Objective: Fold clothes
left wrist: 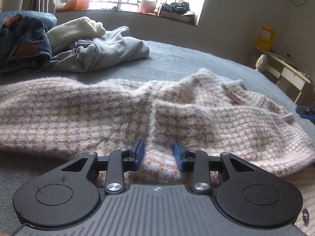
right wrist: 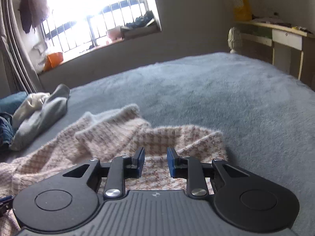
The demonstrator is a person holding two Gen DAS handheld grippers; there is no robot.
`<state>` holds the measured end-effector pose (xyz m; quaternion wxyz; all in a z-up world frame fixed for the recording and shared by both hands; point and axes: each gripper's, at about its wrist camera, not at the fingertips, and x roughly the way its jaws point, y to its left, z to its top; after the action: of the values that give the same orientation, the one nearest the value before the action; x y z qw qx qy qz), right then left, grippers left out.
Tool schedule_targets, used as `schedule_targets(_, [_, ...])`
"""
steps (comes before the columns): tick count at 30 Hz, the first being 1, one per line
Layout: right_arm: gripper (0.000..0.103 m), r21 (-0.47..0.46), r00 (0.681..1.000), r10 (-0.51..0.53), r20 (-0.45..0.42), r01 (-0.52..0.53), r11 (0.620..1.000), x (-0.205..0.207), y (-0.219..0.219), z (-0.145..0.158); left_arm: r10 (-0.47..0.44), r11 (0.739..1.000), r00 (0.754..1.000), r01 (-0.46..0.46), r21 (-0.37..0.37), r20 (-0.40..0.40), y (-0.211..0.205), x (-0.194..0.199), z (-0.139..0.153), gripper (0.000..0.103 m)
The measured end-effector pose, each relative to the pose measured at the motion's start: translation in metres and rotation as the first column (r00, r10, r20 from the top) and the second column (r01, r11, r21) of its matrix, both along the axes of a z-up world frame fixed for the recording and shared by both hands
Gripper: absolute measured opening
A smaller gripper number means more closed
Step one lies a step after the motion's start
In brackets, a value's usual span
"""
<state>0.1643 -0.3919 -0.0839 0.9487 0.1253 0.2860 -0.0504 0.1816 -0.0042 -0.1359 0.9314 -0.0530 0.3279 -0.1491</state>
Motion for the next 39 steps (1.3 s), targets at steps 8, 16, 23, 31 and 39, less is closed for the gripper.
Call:
schedule_targets(8, [0.024, -0.210, 0.982, 0.062, -0.179, -0.100, 0.973, -0.014, 0.055, -0.043, 0.011, 0.999, 1.000, -0.011, -0.032, 0.000, 0.003, -0.002, 0.003, 0.034])
schedule_targets(16, [0.020, -0.244, 0.964, 0.255, -0.081, -0.267, 0.932, -0.052, 0.125, -0.004, -0.065, 0.998, 0.994, 0.066, -0.009, 0.089, -0.003, -0.024, 0.023, 0.036])
schedule_targets(23, [0.019, -0.279, 0.931, 0.314, -0.187, -0.356, 0.892, -0.053, 0.168, -0.030, -0.116, 0.990, 0.993, 0.113, 0.080, 0.034, -0.025, -0.027, 0.011, 0.043])
schedule_targets(31, [0.023, -0.200, 0.923, 0.363, -0.127, -0.382, 0.902, -0.053, 0.183, -0.015, -0.043, 0.999, 0.999, 0.043, -0.017, -0.015, -0.009, -0.029, 0.022, 0.043])
schedule_targets(39, [0.025, -0.094, 0.950, 0.294, -0.100, -0.303, 0.948, -0.056, 0.178, -0.041, 0.108, 0.992, 0.992, -0.112, -0.052, -0.062, 0.032, -0.033, 0.039, 0.051])
